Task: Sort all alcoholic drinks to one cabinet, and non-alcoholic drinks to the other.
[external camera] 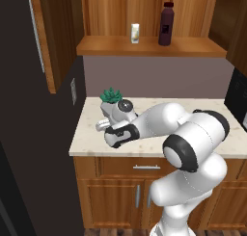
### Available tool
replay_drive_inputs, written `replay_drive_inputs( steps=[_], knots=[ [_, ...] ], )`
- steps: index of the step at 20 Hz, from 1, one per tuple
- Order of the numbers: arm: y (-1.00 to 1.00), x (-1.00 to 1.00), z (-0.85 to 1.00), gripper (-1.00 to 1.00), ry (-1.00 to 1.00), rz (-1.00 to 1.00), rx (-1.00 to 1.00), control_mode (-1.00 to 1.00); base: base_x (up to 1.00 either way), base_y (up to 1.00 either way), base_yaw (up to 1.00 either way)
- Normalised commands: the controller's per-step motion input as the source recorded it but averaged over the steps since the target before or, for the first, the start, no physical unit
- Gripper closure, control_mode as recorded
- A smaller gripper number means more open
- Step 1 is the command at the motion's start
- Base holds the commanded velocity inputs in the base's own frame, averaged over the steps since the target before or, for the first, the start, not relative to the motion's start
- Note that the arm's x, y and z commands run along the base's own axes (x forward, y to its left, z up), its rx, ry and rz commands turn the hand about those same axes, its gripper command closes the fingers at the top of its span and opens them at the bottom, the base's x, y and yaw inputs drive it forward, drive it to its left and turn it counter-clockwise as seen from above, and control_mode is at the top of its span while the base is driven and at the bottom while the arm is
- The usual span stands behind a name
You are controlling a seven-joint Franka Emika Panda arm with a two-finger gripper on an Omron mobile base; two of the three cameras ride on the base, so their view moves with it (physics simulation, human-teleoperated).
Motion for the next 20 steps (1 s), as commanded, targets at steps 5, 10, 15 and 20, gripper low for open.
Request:
replay_drive_inputs(
  steps=[5, 10, 15, 20],
  knots=[
    [0.01, 0.04, -0.05, -1.00, -0.02, 0.00, 0.00, -1.00, 0.00, 0.00, 0.00],
    [0.00, 0.03, -0.05, -1.00, -0.06, 0.00, 0.00, -1.00, 0.00, 0.00, 0.00],
    [0.00, 0.00, -0.03, -1.00, -0.06, 0.00, 0.00, -1.00, 0.00, 0.00, 0.00],
    [0.00, 0.00, -0.03, -1.00, 0.00, 0.00, 0.00, -1.00, 0.00, 0.00, 0.00]
  ],
)
